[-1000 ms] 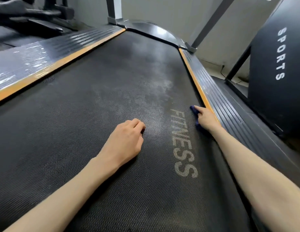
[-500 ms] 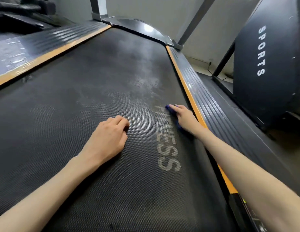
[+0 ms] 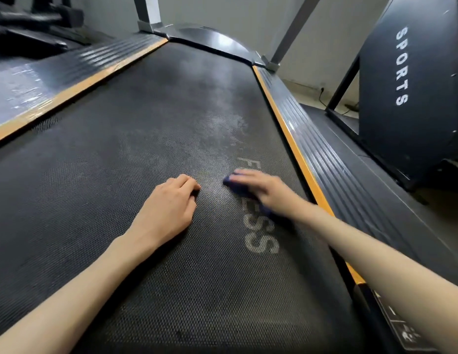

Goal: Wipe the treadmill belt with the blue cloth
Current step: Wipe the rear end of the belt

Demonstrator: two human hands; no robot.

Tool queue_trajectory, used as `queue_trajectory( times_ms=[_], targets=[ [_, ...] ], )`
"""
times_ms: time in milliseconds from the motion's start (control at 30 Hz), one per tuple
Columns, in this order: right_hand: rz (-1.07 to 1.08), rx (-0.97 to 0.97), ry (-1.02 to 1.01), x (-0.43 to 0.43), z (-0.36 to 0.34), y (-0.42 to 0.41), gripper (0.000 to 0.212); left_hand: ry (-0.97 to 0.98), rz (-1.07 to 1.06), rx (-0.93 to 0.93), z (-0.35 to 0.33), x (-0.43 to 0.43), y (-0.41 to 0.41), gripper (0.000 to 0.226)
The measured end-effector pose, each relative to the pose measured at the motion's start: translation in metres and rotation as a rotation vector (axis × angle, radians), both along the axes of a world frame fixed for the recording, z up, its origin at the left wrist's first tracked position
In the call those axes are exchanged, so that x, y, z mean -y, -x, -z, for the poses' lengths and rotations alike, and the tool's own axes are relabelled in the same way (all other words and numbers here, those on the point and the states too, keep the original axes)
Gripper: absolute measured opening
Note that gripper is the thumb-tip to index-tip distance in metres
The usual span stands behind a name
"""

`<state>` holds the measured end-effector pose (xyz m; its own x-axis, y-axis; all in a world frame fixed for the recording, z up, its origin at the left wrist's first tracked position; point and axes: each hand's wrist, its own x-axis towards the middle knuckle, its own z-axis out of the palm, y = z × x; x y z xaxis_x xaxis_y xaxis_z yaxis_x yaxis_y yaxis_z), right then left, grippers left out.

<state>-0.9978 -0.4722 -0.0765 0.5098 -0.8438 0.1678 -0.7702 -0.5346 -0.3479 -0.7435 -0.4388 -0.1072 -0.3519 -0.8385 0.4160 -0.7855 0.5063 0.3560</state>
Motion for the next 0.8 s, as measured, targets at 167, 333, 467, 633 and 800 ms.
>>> queue_trajectory(
  times_ms=[167, 333, 467, 633, 800],
  targets=[
    [0.615, -0.001, 0.033, 0.070, 0.006, 0.007, 0.047, -0.012, -0.015, -0.002, -0.001, -0.001, 0.003, 0.056],
    [0.069, 0.058, 0.015, -0.013, 0.010, -0.056, 0.046, -0.008, -0.016, 0.031, -0.001, -0.002, 0.003, 0.055],
    [0.027, 0.062, 0.068, -0.021, 0.011, -0.046, 0.044, -0.009, -0.014, 0.036, -0.002, -0.003, 0.002, 0.054],
    [0.659, -0.009, -0.016, 0.069, 0.005, 0.000, 0.058, 0.024, -0.049, 0.079, -0.003, -0.008, 0.008, 0.047],
    [0.349, -0.066, 0.069, 0.062, 0.000, -0.062, 0.054, 0.050, -0.056, 0.129, -0.006, -0.011, 0.010, 0.038]
  ],
)
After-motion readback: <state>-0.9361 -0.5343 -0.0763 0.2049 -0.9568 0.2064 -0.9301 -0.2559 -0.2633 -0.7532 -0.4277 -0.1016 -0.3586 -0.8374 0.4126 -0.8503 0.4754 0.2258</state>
